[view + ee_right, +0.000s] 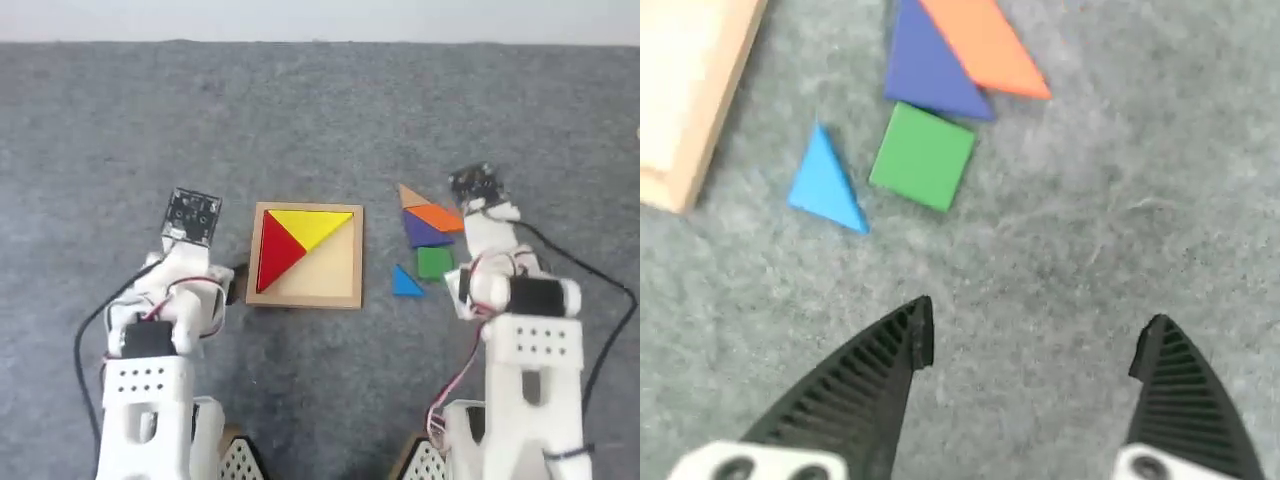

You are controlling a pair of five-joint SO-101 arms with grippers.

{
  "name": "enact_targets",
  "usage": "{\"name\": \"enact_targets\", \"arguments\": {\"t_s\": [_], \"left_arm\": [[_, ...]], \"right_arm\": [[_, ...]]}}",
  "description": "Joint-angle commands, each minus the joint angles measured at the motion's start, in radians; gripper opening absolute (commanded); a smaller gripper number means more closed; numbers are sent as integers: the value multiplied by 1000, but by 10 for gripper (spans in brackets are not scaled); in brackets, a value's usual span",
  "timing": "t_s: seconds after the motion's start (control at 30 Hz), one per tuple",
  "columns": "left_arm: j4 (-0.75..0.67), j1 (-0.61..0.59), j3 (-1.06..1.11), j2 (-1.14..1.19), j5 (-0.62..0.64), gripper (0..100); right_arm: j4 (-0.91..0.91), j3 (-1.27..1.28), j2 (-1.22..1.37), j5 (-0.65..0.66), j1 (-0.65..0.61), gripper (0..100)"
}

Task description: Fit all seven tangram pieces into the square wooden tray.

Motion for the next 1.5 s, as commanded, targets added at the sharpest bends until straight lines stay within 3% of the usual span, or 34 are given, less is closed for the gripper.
{"name": "enact_targets", "arguments": {"t_s": [0.0,0.23,0.4,0.73,0.93,1.23,1.4,1.47], "left_arm": [[-38,-2,25,-26,-14,282],[-247,-12,159,-26,-17,282],[-245,-81,147,-21,-14,282],[-245,-84,153,-20,-14,282],[-245,-84,153,-20,-14,282],[-245,-84,153,-20,-14,282],[-245,-84,153,-20,-14,282],[-245,-84,153,-20,-14,282]], "right_arm": [[8,-149,124,-44,-16,318],[-114,-256,367,37,-65,318],[-179,-402,608,48,-65,318],[-200,-773,1069,155,-73,318],[-191,-867,1248,213,-90,318],[-102,-1028,1412,141,-81,312],[-70,-1106,1449,64,-45,112],[-70,-1115,1457,61,-35,97]]}}
